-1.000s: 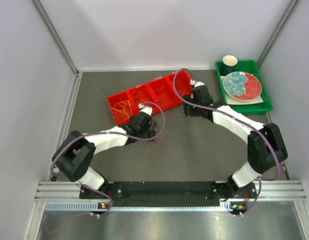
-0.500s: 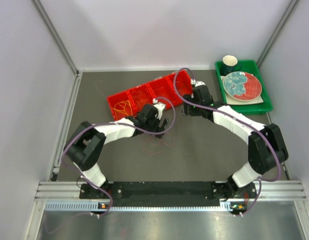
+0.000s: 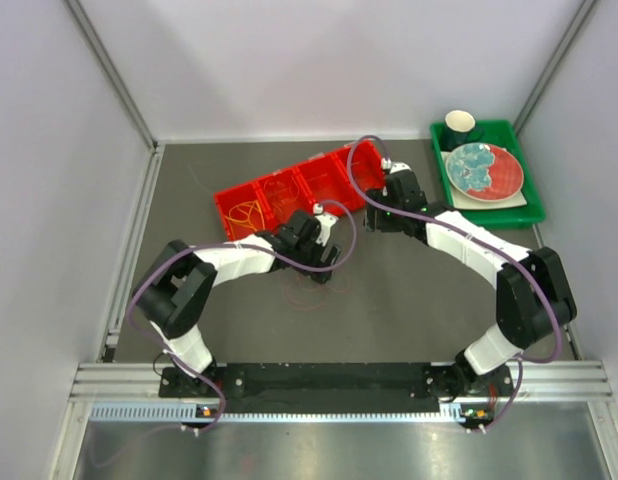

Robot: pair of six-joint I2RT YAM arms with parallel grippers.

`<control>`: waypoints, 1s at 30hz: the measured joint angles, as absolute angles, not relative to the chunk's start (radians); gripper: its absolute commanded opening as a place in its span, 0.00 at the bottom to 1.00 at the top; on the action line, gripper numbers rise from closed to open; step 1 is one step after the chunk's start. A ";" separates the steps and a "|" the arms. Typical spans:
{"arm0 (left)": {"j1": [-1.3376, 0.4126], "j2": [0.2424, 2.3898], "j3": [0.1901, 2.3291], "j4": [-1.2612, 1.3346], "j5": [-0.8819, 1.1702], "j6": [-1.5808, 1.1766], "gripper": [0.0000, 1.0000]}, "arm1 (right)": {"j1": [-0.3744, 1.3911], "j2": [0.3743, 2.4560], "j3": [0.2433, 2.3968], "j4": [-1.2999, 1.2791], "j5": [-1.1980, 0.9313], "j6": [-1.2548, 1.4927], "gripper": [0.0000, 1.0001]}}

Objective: Untangle the cables

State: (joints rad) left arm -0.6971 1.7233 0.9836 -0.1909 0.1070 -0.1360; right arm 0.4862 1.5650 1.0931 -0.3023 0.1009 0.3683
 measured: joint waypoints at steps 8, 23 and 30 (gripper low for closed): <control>-0.751 1.715 0.977 -0.207 0.115 -0.152 0.85 | 0.486 1.565 1.093 -0.303 0.096 0.369 0.66; -0.870 1.706 0.972 -0.270 -0.055 -0.189 0.66 | 0.486 1.565 1.093 -0.303 0.088 0.371 0.66; -0.890 1.707 0.973 -0.272 -0.127 -0.201 0.53 | 0.486 1.565 1.093 -0.303 0.085 0.371 0.66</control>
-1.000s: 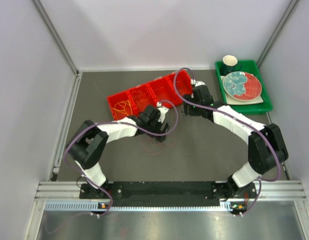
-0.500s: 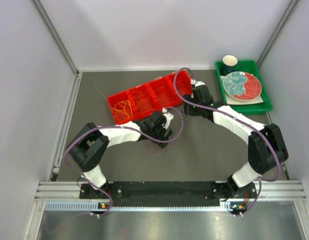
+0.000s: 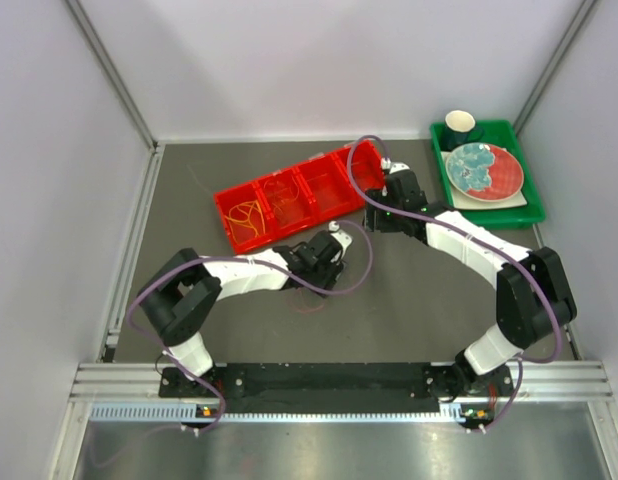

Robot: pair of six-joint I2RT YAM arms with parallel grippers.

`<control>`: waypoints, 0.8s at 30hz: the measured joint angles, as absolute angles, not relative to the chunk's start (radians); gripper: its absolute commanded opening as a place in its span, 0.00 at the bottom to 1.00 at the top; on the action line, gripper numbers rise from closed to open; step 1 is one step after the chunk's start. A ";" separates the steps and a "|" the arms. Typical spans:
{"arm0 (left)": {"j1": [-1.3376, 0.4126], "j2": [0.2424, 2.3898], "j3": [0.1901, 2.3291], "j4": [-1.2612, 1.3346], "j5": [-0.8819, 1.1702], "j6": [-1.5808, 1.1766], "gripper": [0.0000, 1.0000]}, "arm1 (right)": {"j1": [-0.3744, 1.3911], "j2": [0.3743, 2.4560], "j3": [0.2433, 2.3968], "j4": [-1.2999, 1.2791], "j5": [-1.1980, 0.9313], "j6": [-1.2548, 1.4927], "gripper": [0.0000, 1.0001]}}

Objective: Untangle the cables

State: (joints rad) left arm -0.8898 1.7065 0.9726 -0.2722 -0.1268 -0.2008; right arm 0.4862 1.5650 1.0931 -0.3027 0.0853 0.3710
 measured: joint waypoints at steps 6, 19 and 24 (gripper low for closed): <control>-0.892 1.708 0.988 -0.274 -0.146 -0.207 0.37 | 0.486 1.565 1.093 -0.303 0.085 0.371 0.66; -0.892 1.744 1.015 -0.274 -0.167 -0.208 0.52 | 0.486 1.565 1.093 -0.303 0.086 0.371 0.66; -0.893 1.750 1.019 -0.277 -0.178 -0.207 0.40 | 0.486 1.565 1.093 -0.303 0.086 0.371 0.66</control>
